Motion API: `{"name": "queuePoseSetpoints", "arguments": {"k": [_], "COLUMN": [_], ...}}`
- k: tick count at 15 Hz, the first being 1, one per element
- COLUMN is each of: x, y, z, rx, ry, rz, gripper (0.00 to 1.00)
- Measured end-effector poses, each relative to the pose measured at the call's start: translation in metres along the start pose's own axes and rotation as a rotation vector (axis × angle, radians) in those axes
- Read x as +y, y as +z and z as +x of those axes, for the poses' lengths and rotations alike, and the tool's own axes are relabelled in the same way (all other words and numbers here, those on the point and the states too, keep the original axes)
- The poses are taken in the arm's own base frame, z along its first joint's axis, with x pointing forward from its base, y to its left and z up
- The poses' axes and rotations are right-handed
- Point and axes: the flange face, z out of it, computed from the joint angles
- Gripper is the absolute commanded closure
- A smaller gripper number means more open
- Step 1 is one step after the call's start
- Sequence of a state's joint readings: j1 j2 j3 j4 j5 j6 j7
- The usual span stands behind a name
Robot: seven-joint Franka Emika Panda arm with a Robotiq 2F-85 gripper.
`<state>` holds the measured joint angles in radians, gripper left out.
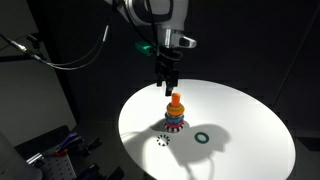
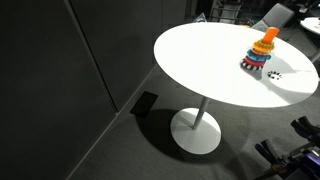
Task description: Lift the lime green donut plush toy from the table and put it on the orange holder
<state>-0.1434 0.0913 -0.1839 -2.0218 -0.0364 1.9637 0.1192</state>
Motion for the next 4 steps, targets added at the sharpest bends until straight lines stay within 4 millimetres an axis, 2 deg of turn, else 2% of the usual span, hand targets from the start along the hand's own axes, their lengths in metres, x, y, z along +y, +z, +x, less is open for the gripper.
{"name": "queuePoseSetpoints", "arguments": {"k": [4], "x": [0.0046], "y": [-0.0098], "z": [-0.0075], "rx": [0.016], "ry": [0.001], "rz": [0.000], "gripper": [0.00]}}
